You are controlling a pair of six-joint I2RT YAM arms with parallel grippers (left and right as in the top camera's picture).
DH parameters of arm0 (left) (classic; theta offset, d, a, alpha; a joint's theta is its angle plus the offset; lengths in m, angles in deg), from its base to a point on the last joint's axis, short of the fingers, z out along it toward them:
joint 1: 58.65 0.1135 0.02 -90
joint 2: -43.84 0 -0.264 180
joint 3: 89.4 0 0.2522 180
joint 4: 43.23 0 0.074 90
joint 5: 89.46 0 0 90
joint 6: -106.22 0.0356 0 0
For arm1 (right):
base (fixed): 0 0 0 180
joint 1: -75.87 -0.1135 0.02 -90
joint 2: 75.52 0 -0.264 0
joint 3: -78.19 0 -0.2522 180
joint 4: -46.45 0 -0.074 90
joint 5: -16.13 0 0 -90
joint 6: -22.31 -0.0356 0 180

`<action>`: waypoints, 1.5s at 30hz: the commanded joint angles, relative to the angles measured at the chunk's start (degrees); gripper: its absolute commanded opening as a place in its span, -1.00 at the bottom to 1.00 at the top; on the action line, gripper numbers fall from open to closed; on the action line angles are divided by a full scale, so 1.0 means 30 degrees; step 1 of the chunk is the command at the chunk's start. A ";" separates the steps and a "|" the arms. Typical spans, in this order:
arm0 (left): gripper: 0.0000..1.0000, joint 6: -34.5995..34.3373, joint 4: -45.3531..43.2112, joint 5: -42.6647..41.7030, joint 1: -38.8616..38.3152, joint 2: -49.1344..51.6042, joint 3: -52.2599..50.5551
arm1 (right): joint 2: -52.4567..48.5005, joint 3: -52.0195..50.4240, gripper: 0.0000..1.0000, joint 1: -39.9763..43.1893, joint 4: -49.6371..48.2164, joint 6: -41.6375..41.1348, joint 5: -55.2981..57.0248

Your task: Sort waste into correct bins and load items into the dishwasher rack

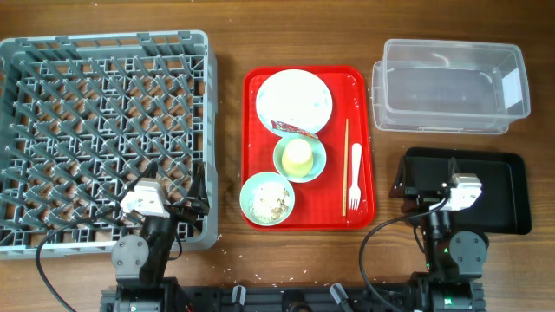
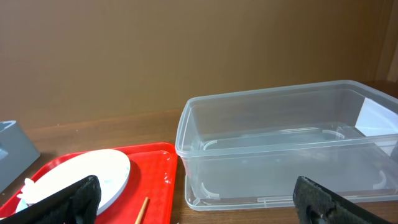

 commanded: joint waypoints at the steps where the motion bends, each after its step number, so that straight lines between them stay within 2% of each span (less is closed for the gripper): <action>1: 1.00 0.0372 0.0095 -0.0219 0.0117 -0.0131 -0.0087 | 0.0131 -0.0029 1.00 -0.0080 -0.0073 0.0313 -0.0175; 39: 1.00 0.0219 -0.0109 -0.0685 0.0117 -0.0131 -0.0087 | 0.0131 -0.0029 0.99 -0.0080 -0.0073 0.0313 -0.0175; 42: 1.00 -0.5486 -0.0940 -0.7970 0.0117 -0.0131 -0.0087 | 0.0131 -0.0029 0.99 -0.0080 -0.0073 0.0306 -0.0175; 44: 1.00 -0.7868 -0.4014 -0.9632 0.0117 -0.0131 -0.0087 | 0.0131 -0.0029 1.00 -0.0080 -0.0073 0.0313 -0.0175; 45: 1.00 -0.8765 -0.6696 -1.0440 0.0117 -0.0131 -0.0080 | 0.0131 -0.0029 0.98 -0.0080 -0.0073 0.0313 -0.0175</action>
